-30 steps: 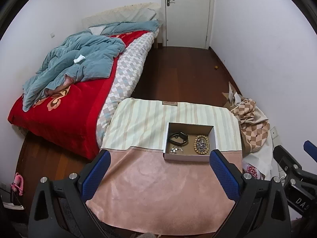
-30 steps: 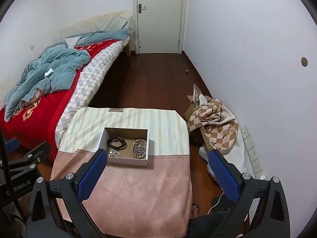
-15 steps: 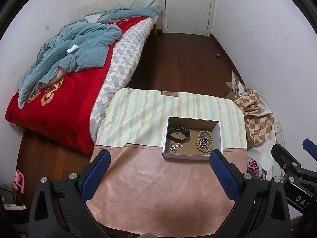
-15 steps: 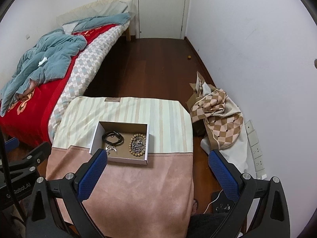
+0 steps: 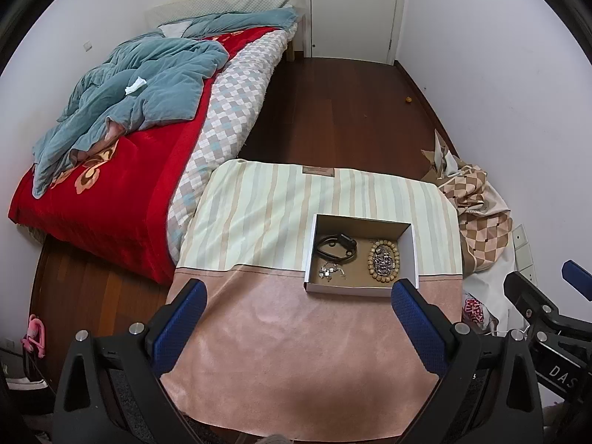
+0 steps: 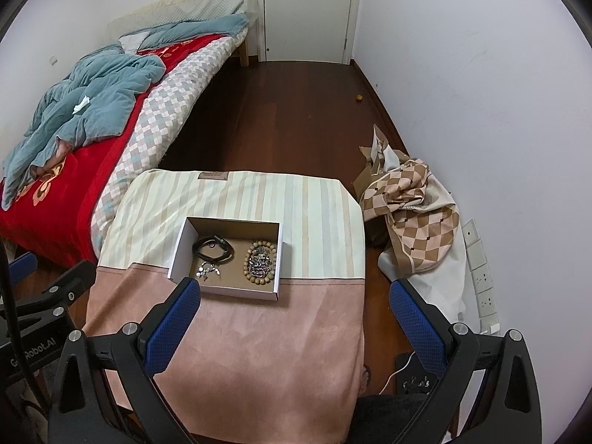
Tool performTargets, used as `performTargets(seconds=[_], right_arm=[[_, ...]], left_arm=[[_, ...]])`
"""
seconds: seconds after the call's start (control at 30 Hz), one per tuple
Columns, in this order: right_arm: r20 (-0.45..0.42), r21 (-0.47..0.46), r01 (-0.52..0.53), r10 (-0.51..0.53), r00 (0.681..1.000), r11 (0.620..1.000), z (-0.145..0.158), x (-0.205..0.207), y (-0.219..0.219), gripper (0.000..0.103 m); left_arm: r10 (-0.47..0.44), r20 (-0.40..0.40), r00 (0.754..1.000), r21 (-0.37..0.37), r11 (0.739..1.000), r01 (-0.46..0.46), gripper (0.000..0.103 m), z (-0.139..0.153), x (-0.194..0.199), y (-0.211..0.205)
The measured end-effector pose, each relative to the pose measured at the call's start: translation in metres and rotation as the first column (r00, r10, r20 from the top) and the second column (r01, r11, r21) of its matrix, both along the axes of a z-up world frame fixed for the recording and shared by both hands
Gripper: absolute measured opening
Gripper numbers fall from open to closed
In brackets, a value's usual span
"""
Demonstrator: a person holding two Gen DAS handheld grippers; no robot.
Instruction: Organize jewelry
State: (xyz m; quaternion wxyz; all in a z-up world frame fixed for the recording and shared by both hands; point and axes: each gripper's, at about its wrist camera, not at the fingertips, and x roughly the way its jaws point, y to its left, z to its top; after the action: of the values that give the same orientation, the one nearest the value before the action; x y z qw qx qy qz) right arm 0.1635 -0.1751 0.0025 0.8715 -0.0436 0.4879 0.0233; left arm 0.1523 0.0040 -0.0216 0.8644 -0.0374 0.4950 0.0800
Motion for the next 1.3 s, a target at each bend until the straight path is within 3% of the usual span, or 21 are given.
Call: performTargets(seconds=[1.3], right_arm=[[-0.002,0.004,-0.007,0.007,1.0,1.0,0.0037,-0.0078,-0.0022,0.103]], left_arm=[[0.004,0.001,1.0,0.016,1.0,-0.004,0.102,0.0009,-0.0077,0.0004]])
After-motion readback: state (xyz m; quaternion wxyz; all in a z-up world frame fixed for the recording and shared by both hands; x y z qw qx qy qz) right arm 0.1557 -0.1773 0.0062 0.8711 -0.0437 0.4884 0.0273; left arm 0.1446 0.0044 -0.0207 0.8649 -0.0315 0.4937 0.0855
